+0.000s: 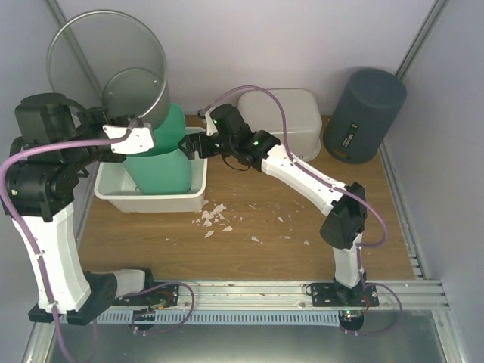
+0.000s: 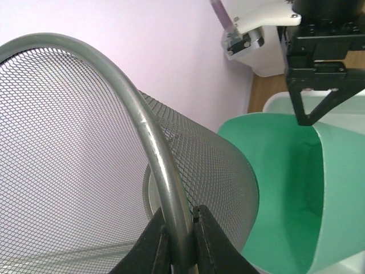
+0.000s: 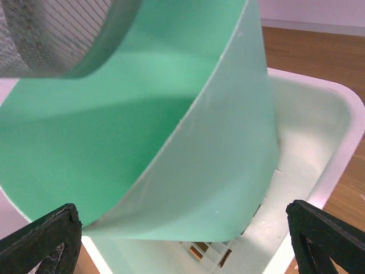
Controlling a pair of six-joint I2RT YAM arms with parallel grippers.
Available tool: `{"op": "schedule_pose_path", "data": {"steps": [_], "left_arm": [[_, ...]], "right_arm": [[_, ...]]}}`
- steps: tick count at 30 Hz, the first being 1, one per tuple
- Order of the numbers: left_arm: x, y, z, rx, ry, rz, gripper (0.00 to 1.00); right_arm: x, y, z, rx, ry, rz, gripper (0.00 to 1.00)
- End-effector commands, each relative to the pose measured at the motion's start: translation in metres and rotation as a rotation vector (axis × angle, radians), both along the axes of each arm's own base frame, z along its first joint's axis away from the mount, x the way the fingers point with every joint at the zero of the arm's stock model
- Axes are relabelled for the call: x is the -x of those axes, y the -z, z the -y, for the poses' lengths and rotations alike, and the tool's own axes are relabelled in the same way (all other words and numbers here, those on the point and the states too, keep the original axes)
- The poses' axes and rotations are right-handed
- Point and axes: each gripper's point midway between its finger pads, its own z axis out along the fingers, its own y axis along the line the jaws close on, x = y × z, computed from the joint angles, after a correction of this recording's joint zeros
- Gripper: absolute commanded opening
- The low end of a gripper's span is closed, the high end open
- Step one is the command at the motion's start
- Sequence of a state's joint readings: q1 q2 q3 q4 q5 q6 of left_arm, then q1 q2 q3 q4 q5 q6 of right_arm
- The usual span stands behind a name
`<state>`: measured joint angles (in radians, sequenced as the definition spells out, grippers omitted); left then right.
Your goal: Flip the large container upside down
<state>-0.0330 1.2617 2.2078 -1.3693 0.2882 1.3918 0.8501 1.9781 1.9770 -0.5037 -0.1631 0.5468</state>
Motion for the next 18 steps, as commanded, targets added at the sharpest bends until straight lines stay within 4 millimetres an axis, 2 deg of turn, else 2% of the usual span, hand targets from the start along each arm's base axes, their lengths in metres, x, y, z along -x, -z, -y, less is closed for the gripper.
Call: {"op": "schedule_pose_path", "data": {"steps": [1,5,9,11,15,18], "left_arm": [[0.001,-0.066,0.002,-0.035,0.022,0.295,0.00],[0.009,-0.078,0.008,-0.001,0.057,0.338,0.00],[0.016,-0.086,0.018,0.047,0.112,0.361,0.00],[0.017,-0.088,0.023,0.071,0.139,0.359,0.00],[0.014,-0.096,0.033,0.128,0.193,0.374,0.00],[0.014,-0.102,0.045,0.187,0.259,0.371,0.00]], "right_arm": [[0.006,-0.028,0.015,0.015,0.027,0.049,0.98],[0.007,-0.042,0.026,0.019,0.061,0.073,0.98],[0.008,-0.069,0.044,0.009,0.116,0.130,0.98],[0.008,-0.088,0.059,0.009,0.159,0.173,0.98],[0.008,-0.113,0.090,0.047,0.242,0.232,0.99],[0.005,-0.125,0.128,0.093,0.334,0.249,1.00]]}}
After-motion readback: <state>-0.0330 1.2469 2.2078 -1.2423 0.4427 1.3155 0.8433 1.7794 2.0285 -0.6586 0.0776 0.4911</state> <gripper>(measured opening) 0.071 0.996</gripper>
